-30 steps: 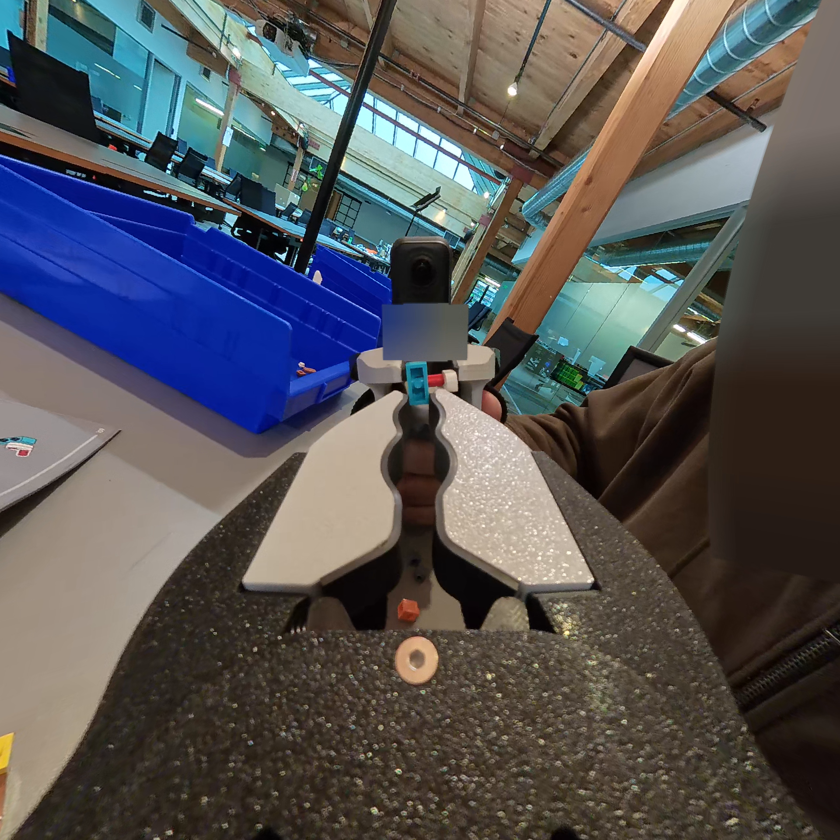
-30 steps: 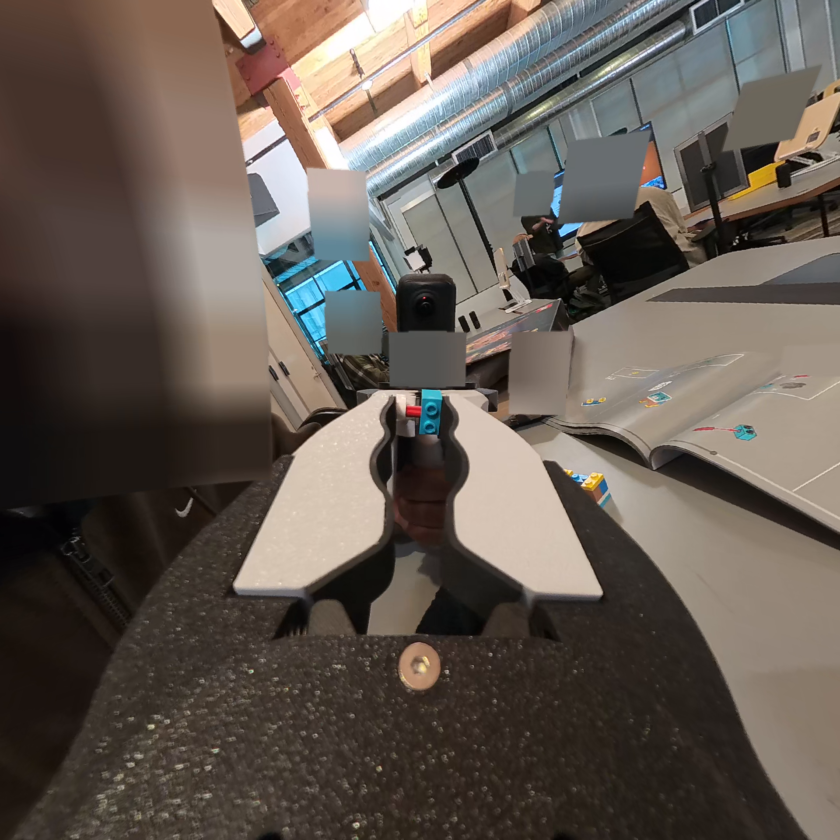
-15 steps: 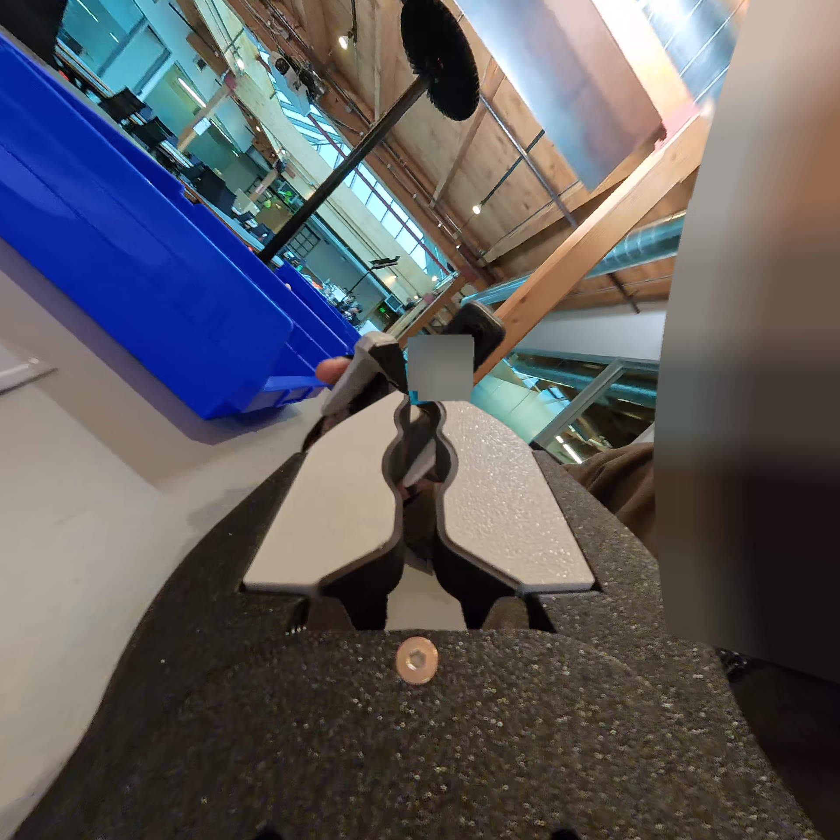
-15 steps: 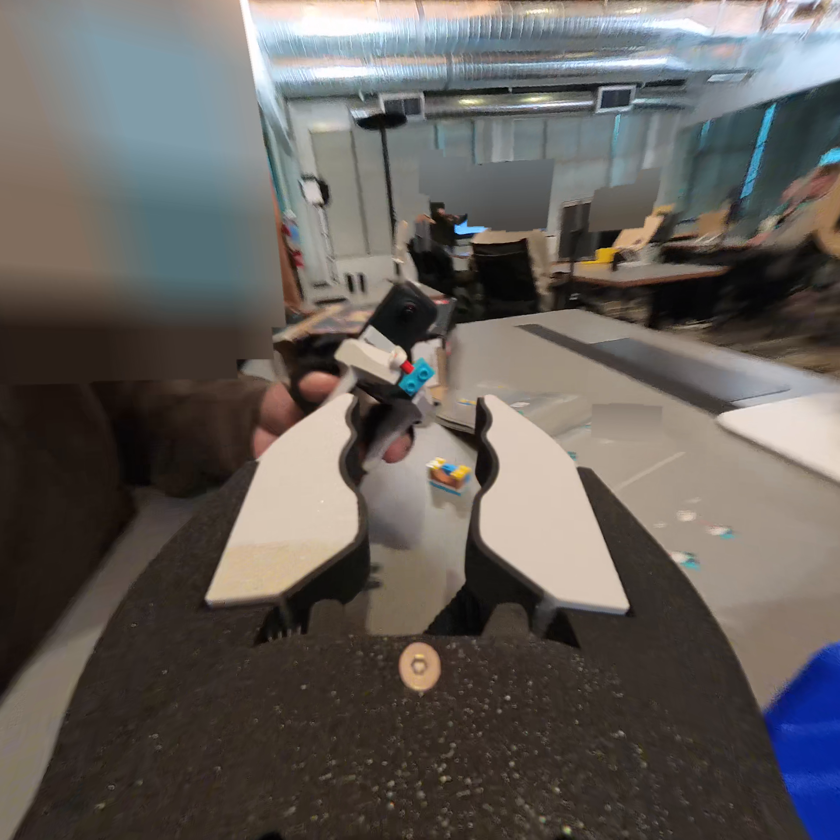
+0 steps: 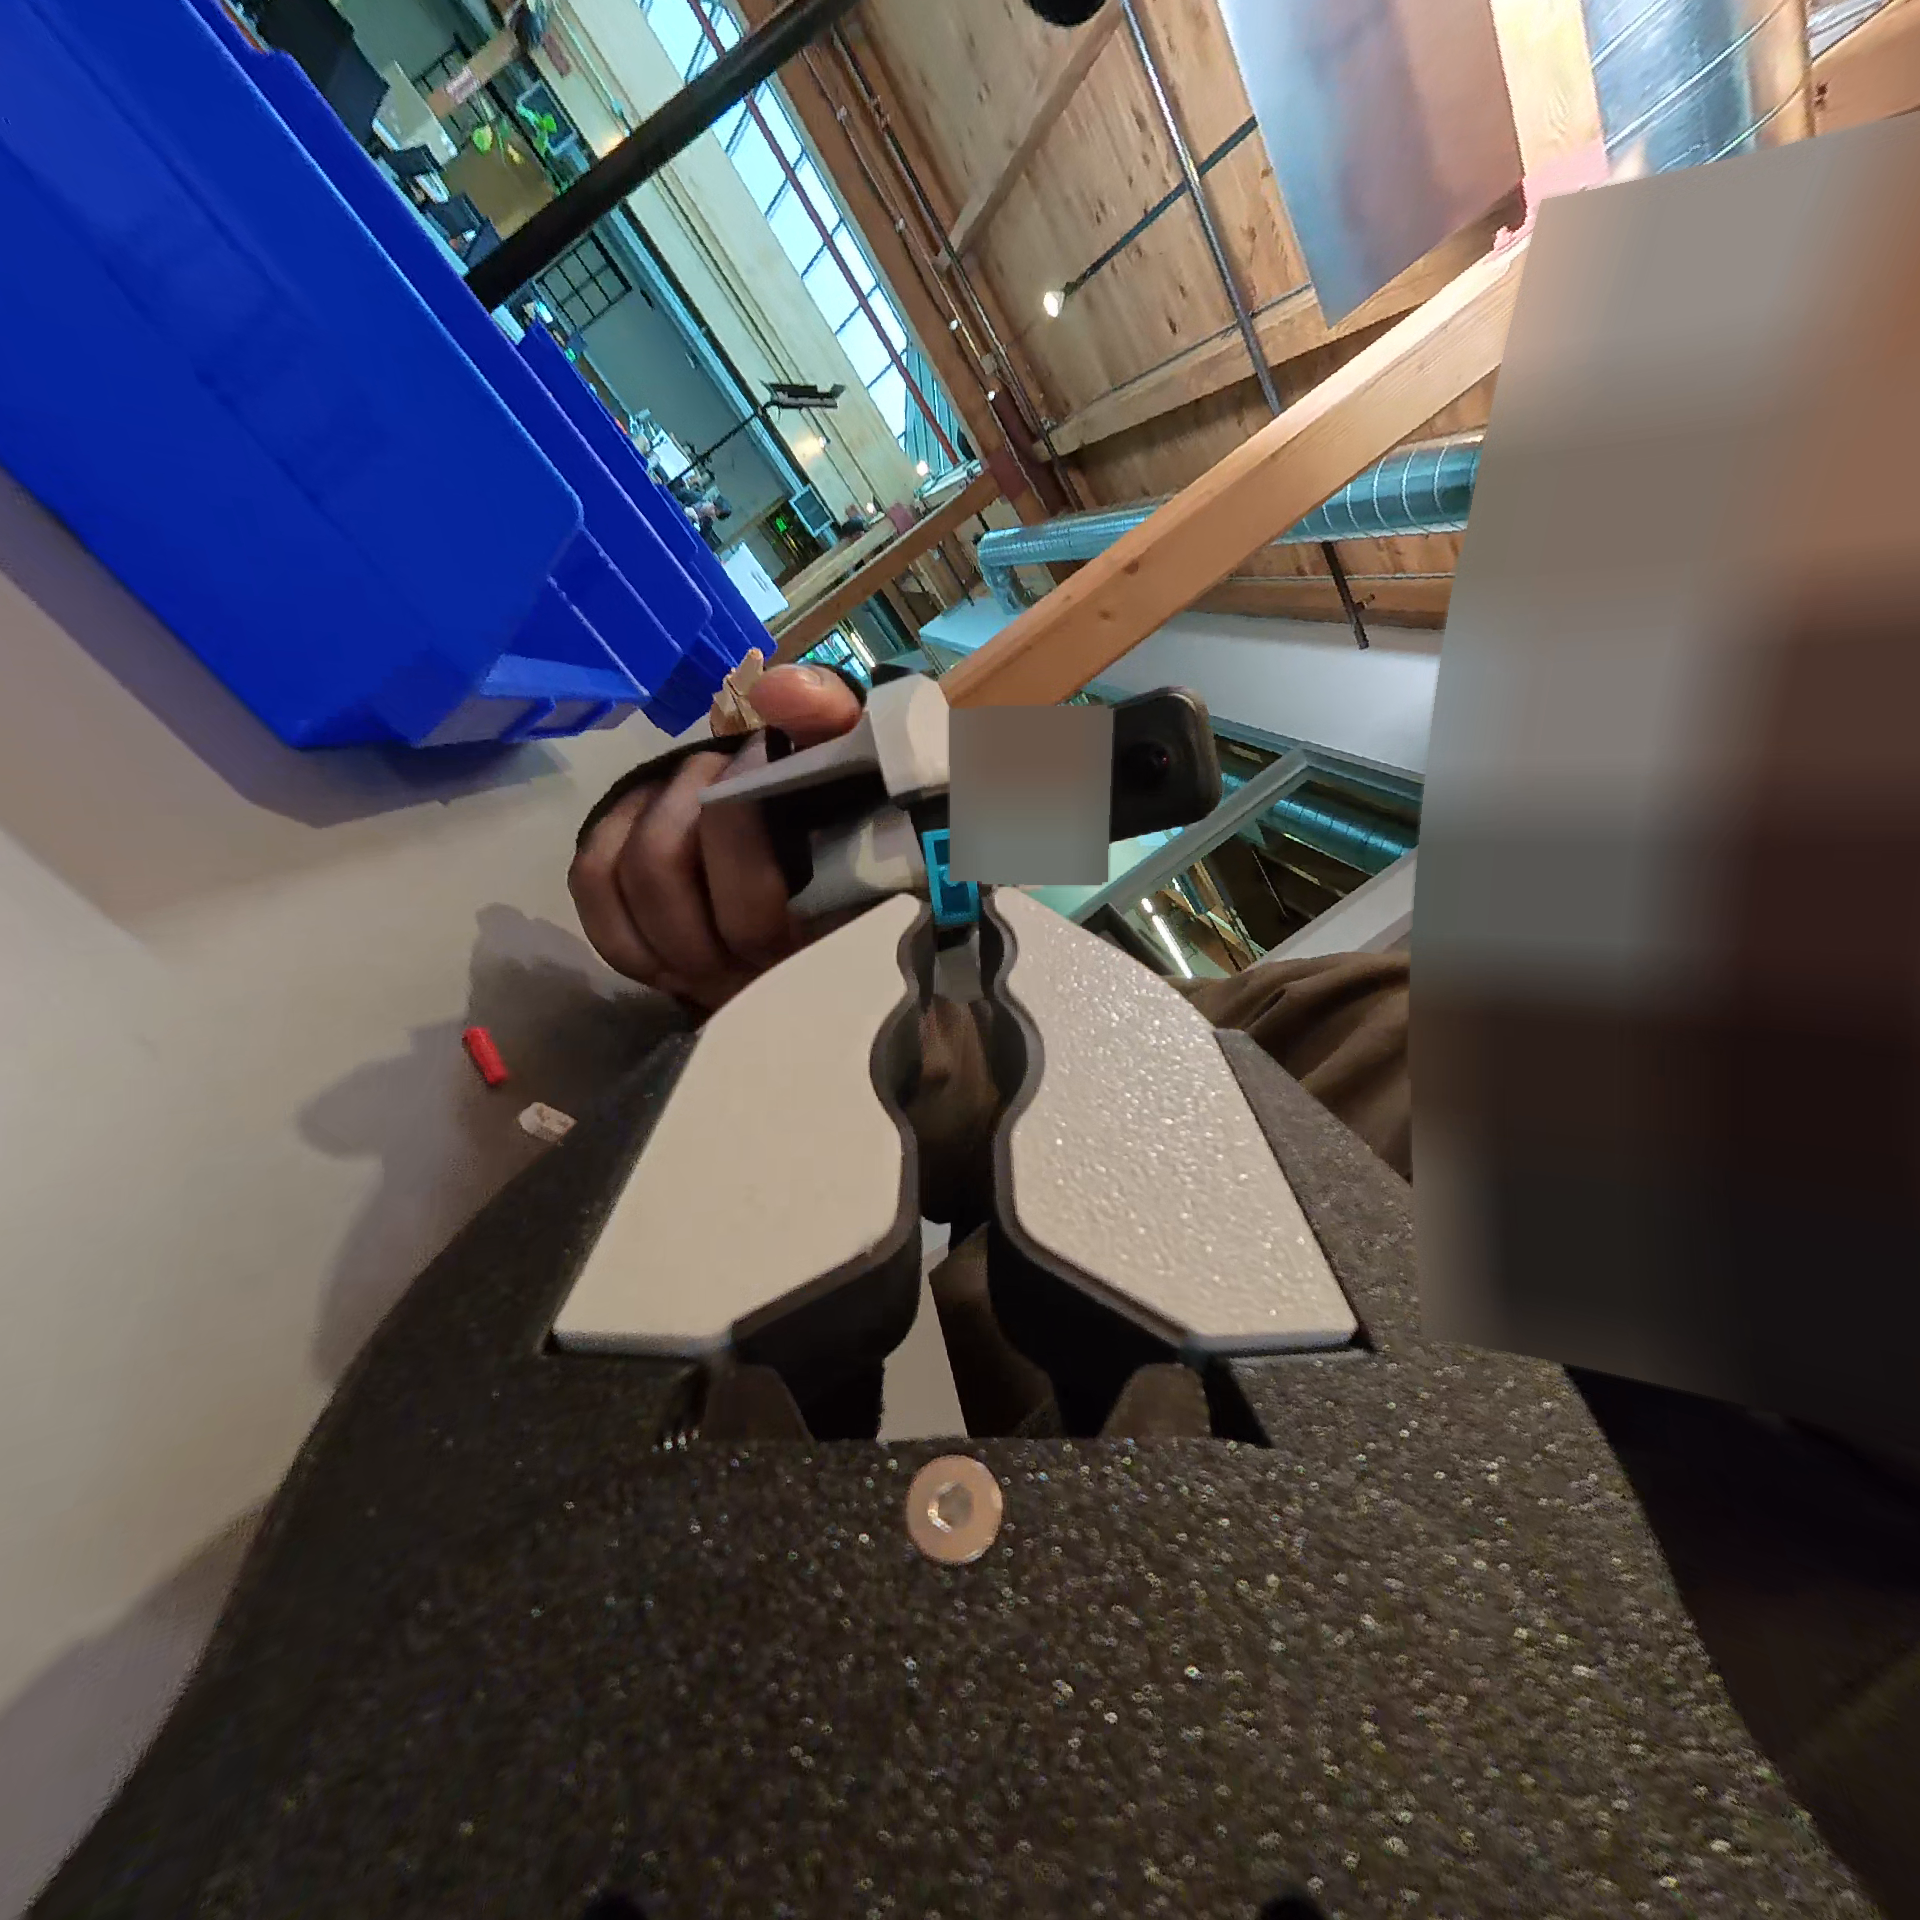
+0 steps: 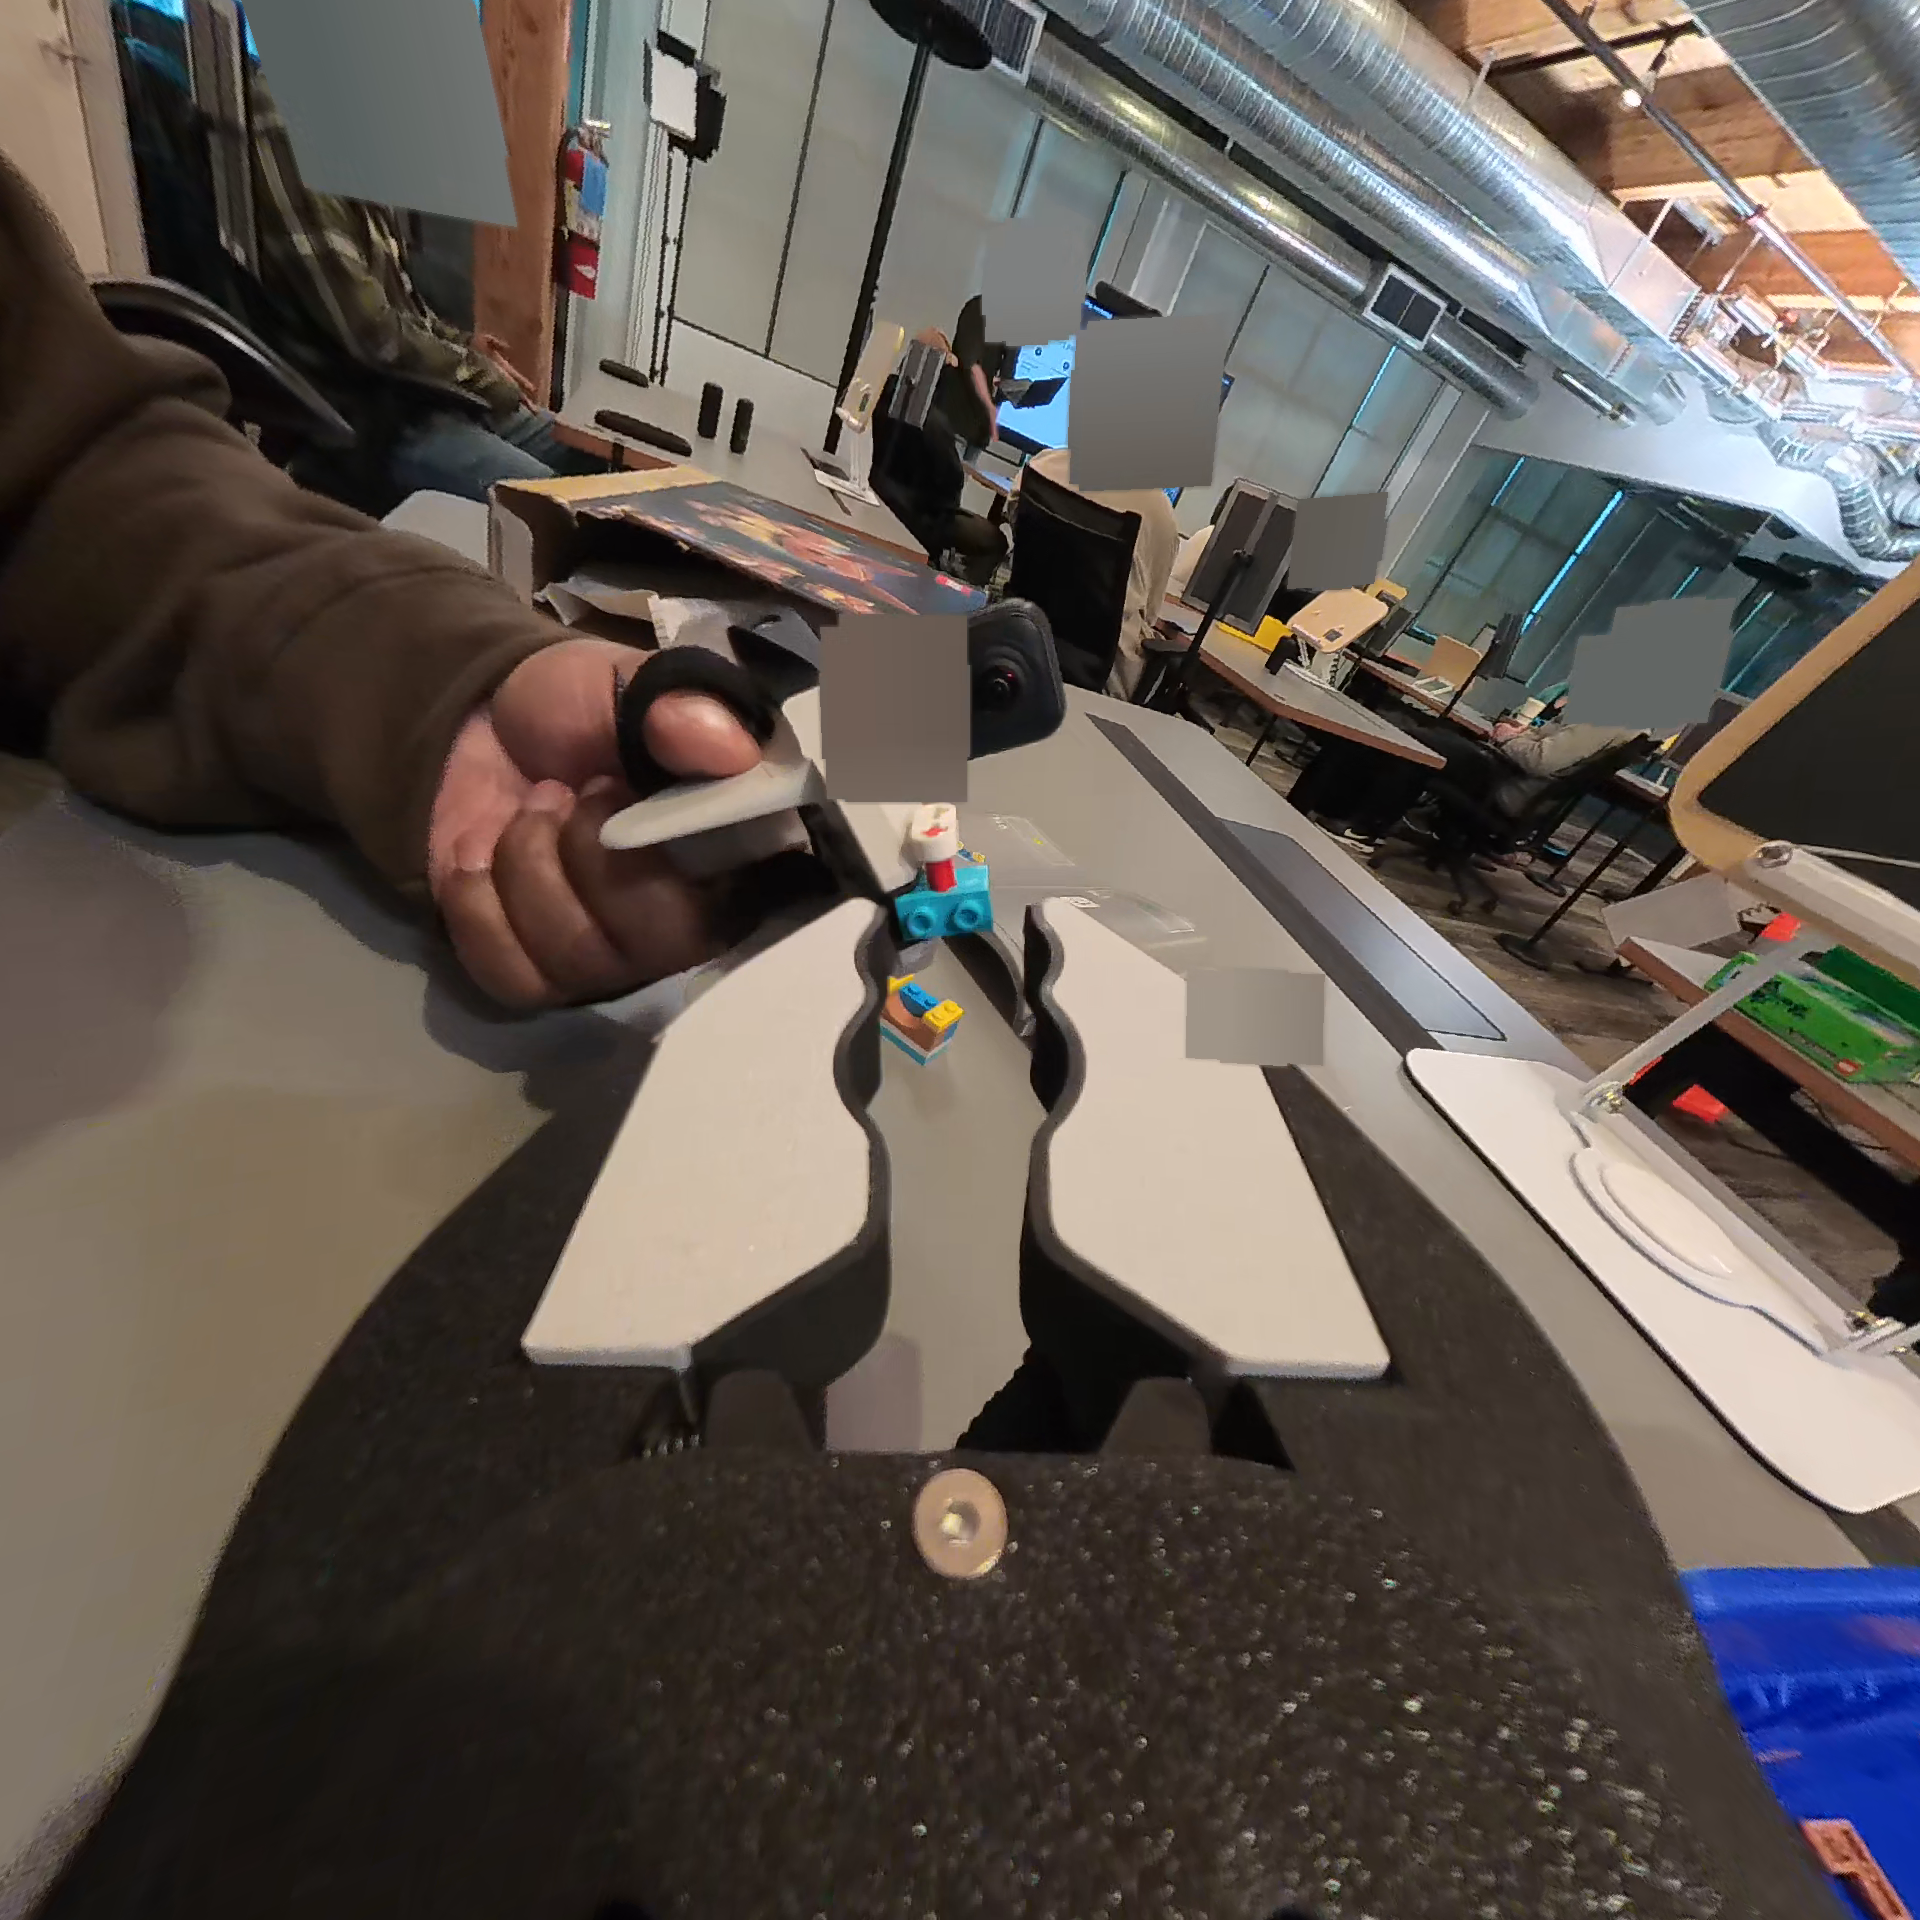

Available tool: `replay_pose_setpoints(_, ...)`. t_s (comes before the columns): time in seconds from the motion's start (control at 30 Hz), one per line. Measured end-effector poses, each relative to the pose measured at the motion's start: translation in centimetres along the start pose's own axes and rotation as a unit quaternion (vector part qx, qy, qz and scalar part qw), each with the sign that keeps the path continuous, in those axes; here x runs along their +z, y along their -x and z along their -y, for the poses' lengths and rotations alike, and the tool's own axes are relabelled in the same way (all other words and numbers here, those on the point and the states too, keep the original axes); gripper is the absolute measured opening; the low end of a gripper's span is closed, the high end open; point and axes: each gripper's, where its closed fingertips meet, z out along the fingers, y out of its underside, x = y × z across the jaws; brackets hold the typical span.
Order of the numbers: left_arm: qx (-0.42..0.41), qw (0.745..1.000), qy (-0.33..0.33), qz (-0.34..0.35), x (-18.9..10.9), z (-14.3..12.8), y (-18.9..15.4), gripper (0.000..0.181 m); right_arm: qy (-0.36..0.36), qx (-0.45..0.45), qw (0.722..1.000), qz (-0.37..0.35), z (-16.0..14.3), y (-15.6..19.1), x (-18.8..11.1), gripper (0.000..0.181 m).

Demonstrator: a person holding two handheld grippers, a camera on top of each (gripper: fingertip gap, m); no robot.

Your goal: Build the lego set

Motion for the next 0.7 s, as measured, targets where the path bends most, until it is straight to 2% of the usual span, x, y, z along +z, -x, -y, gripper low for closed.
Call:
replay_pose_setpoints(0.23, -0.015, 1.0, 0.006, 0.001, 0.0, -0.1, 0.1, 0.008, 0.005, -0.029, 1.0, -0.003, -0.2, 0.3, 0.1, 0.018)
replay_pose_setpoints(0.4, 0.011, 1.0, -0.007, 0.001, 0.1, 0.5, -0.4, 0.009, -0.031, 0.078, 0.996, 0.002, 0.3, -0.2, 0.3, 0.016)
replay_pose_setpoints(0.53, 0.068, 0.998, 0.0, 0.012, 0.0, 0.7, -0.7, 0.011, -0.065, 0.181, 0.981, 0.015, 0.7, -0.9, 0.1, 0.016)
replay_pose_setpoints(0.6, 0.122, 0.991, 0.017, 0.044, -0.1, 0.5, -0.1, 0.017, -0.084, 0.237, 0.968, 0.022, 0.8, -1.5, -0.1, 0.016)
replay_pose_setpoints(0.67, 0.214, 0.973, 0.029, 0.085, -0.6, 0.9, 0.4, 0.021, -0.093, 0.292, 0.951, 0.031, 0.5, -1.9, -0.2, 0.016)
replay_pose_setpoints(0.7, 0.273, 0.955, 0.032, 0.112, -0.8, 1.3, 0.6, 0.025, -0.097, 0.319, 0.942, 0.043, 0.5, -1.9, -0.2, 0.016)
